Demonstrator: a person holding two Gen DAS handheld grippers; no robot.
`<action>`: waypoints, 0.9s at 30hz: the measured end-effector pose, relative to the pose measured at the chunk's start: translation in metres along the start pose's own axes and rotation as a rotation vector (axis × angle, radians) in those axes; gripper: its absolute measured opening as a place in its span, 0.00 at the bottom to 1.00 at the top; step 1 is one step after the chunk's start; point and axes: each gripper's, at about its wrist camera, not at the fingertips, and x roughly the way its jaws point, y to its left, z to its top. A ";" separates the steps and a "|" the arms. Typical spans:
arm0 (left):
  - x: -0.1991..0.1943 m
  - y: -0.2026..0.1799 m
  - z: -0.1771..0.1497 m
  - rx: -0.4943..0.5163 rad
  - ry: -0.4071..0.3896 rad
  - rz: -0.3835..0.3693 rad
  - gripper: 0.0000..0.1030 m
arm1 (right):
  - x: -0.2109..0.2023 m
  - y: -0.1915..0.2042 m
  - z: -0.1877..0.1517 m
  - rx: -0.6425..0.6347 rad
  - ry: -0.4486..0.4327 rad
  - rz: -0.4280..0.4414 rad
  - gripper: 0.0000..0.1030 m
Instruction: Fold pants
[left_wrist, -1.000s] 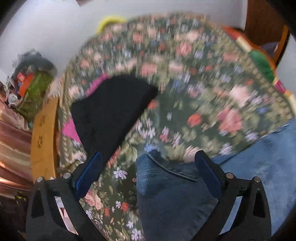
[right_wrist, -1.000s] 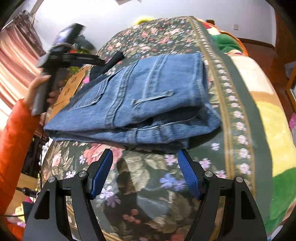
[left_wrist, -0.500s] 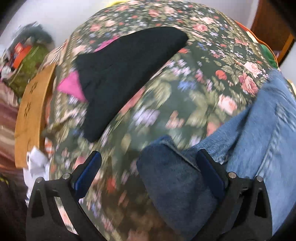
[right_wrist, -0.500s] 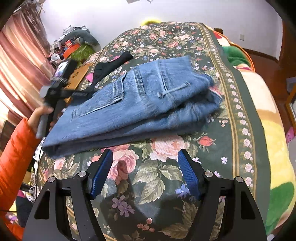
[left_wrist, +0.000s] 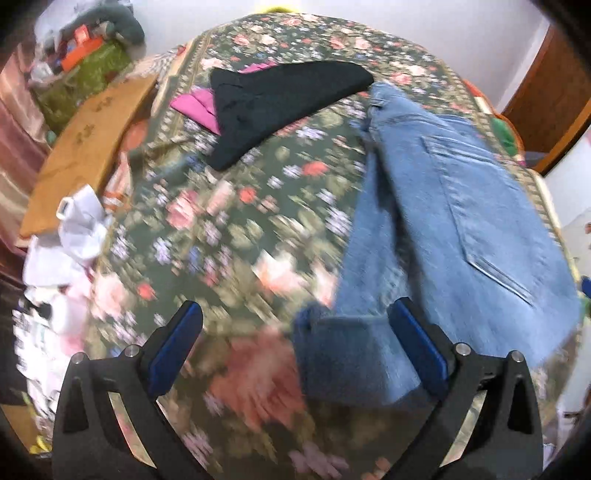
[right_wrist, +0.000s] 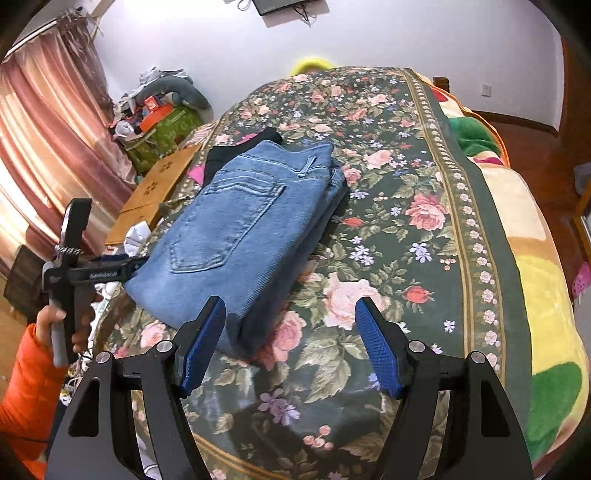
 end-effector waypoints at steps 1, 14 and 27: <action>-0.003 -0.002 -0.003 -0.004 -0.004 -0.017 1.00 | 0.001 0.001 -0.001 -0.002 -0.002 0.001 0.67; -0.032 -0.023 -0.025 0.105 -0.155 0.098 0.96 | 0.030 0.015 -0.003 -0.055 0.030 0.051 0.47; -0.020 0.009 -0.028 -0.088 -0.104 -0.053 0.91 | 0.040 0.011 -0.008 -0.087 0.099 0.076 0.36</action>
